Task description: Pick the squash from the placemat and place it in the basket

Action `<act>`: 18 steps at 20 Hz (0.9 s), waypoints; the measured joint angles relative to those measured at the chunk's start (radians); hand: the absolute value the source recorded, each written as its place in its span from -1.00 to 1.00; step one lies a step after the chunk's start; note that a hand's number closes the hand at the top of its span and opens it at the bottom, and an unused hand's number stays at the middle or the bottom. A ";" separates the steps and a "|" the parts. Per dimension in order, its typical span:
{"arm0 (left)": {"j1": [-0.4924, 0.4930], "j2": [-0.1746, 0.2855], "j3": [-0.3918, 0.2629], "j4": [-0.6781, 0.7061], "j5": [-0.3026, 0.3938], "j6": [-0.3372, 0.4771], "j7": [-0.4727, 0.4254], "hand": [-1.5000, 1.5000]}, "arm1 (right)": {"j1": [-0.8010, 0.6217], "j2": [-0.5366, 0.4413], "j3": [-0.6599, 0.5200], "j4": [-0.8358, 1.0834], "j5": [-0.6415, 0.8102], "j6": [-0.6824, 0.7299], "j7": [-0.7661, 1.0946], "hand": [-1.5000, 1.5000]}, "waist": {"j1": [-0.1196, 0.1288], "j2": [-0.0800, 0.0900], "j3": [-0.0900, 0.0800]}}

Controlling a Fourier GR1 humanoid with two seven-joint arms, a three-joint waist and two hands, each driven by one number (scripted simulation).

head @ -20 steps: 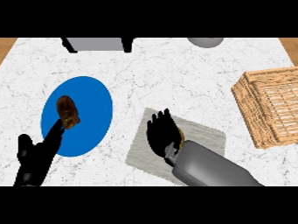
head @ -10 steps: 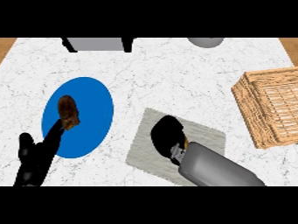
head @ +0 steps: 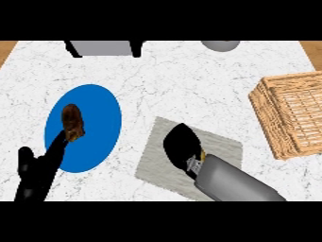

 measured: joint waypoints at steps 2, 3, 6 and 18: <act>0.021 -0.004 0.004 -0.008 -0.003 0.011 0.000 0.00 | 0.077 -0.023 -0.035 -0.075 -0.008 -0.060 0.041 1.00 | -0.022 -0.006 0.002; 0.035 -0.001 0.010 -0.014 0.000 0.014 0.001 0.00 | 0.119 -0.039 -0.061 -0.112 -0.019 -0.100 0.055 1.00 | -0.037 -0.009 0.003; 0.071 0.003 0.029 -0.026 0.008 0.022 -0.004 0.00 | 0.256 -0.071 -0.119 -0.234 -0.044 -0.218 0.102 1.00 | -0.074 -0.015 0.005; 0.111 0.004 0.049 -0.058 0.019 0.025 -0.003 0.00 | 0.599 -0.010 -0.389 -0.888 -0.297 -0.582 0.143 1.00 | -0.102 -0.013 0.002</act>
